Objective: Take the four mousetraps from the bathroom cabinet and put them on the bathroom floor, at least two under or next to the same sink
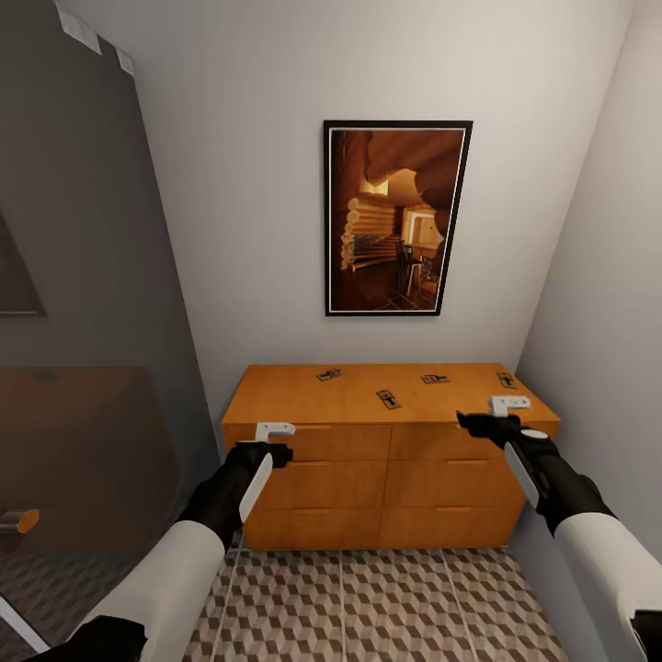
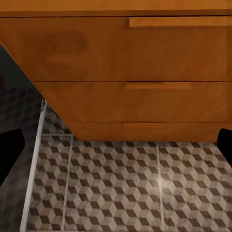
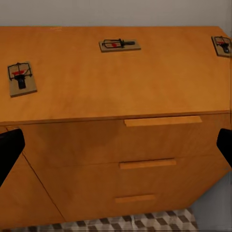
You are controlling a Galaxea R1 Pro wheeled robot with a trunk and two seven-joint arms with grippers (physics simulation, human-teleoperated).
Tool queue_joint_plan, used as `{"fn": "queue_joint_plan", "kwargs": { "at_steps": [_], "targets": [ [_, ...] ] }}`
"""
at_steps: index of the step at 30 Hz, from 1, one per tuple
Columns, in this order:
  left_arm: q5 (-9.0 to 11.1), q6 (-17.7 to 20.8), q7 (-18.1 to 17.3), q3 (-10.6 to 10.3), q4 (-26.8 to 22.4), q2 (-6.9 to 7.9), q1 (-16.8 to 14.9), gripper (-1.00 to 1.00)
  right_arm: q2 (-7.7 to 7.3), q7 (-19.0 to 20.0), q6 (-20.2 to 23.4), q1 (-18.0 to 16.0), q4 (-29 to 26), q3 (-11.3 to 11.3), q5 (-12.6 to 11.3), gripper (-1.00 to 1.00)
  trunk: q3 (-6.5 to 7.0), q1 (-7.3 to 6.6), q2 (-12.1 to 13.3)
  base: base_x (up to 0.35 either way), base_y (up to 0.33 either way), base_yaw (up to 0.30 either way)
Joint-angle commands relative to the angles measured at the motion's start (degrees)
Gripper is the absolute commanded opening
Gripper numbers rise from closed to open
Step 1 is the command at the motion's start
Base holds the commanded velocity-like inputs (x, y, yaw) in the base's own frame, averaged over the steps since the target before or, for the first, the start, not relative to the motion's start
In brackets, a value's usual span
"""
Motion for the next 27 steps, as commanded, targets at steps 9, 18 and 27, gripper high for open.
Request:
{"fn": "queue_joint_plan", "kwargs": {
  "at_steps": [9,18,27],
  "targets": [
    [3.0,0.2,1.4,-0.4,0.0,0.0,-0.1,1.0,-0.29,0.1,0.4,0.0,5.0,-0.3,-0.5,1.0,-0.14,0.04,-0.1,0.0,0.0,0.0],
    [3.7,-0.1,2.4,-0.4,0.0,0.0,-0.1,1.0,-1.16,0.1,0.0,0.0,6.5,-0.3,-0.4,1.0,-0.14,0.04,-0.1,0.0,0.0,0.0],
    [3.7,-0.3,2.8,-0.4,0.0,0.0,-0.1,1.0,-1.57,2.2,-0.2,0.0,6.6,0.1,-0.3,1.0,-0.14,0.04,-0.1,0.0,0.0,0.0]
  ]
}}
